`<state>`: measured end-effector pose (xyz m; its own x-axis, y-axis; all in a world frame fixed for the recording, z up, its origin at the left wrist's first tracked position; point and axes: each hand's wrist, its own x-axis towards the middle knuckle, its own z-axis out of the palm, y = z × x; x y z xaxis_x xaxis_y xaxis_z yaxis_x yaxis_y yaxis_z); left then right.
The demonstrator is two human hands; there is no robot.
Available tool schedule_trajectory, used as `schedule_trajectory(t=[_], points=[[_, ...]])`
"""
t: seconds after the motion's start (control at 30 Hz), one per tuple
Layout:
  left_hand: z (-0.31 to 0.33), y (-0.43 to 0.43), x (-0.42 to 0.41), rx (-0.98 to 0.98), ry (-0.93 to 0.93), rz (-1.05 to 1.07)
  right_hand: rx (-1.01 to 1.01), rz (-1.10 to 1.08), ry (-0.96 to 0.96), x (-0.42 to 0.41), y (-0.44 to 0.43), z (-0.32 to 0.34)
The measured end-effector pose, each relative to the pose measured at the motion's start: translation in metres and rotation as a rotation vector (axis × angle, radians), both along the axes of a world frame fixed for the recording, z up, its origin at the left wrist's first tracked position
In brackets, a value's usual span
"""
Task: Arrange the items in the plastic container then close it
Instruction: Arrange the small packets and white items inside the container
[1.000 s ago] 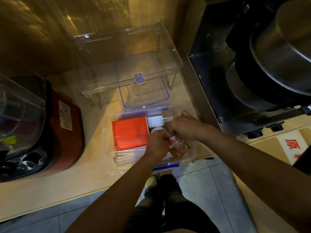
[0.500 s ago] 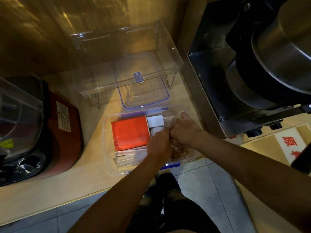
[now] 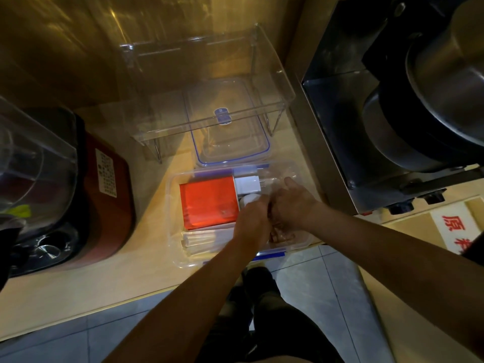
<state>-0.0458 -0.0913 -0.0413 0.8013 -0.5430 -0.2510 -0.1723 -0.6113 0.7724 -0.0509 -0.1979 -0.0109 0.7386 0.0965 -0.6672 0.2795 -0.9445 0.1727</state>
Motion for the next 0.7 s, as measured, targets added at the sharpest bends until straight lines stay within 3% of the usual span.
schedule_trajectory(t=[0.03, 0.13, 0.47, 0.7], points=[[-0.0009, 0.0003, -0.0003, -0.027, 0.051, 0.009, 0.012, -0.017, 0.007, 0.0032, -0.0054, -0.0021], [-0.0006, 0.0052, -0.0002, 0.045, -0.064, -0.064, 0.032, -0.072, 0.000, 0.0051, -0.0075, 0.0038], [0.0024, 0.0088, 0.0041, 0.093, -0.099, -0.196, 0.060, 0.107, -0.120, -0.0011, -0.0098, 0.0003], [0.0051, 0.0098, 0.0042, 0.128, -0.131, -0.157, 0.050, 0.081, -0.111, -0.0020, -0.0086, 0.0028]])
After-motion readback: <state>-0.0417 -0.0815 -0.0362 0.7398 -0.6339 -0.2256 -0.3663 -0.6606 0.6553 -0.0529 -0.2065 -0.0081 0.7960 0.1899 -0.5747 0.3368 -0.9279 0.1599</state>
